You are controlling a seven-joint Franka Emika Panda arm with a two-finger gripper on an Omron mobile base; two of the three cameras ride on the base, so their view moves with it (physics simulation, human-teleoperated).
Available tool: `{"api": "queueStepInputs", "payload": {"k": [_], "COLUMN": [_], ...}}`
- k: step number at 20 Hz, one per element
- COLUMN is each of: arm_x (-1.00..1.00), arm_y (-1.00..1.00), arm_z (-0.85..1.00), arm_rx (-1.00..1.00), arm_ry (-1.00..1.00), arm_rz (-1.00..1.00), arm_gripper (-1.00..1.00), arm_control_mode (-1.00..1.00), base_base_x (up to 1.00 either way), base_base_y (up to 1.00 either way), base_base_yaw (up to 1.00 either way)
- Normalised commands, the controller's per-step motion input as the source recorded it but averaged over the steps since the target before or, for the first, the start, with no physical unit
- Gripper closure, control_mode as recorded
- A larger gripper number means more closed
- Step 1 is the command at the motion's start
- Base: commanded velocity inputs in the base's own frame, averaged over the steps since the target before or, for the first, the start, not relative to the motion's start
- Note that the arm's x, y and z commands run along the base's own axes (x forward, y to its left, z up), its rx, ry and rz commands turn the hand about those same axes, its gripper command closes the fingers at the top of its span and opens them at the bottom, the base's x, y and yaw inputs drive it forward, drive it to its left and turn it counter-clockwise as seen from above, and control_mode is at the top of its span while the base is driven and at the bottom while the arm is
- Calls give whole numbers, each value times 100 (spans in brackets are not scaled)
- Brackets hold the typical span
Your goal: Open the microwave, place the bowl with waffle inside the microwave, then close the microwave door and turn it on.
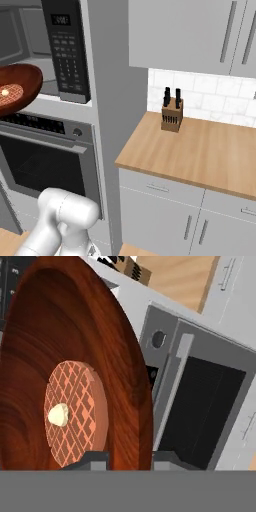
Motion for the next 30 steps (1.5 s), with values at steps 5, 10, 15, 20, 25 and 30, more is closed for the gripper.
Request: {"api": "queueStepInputs", "payload": {"k": [5, 10, 15, 20, 25, 30], "arm_x": [3, 8, 45, 50, 59, 71], "arm_y": [0, 0, 2, 48, 58, 17], "arm_z": [7, 9, 7, 13, 14, 13], "arm_rx": [23, 23, 1, -19, -25, -15], "arm_ry": [2, -1, -7, 1, 7, 10], "arm_rz": [27, 22, 15, 2, 0, 0], "arm_gripper": [100, 100, 100, 100, 100, 100], "arm_control_mode": [-100, -100, -100, -100, -100, -100], "base_base_x": [0, 0, 0, 0, 0, 0], "base_base_y": [0, 0, 0, 0, 0, 0], "base_base_yaw": [0, 0, 0, 0, 0, 0]}}
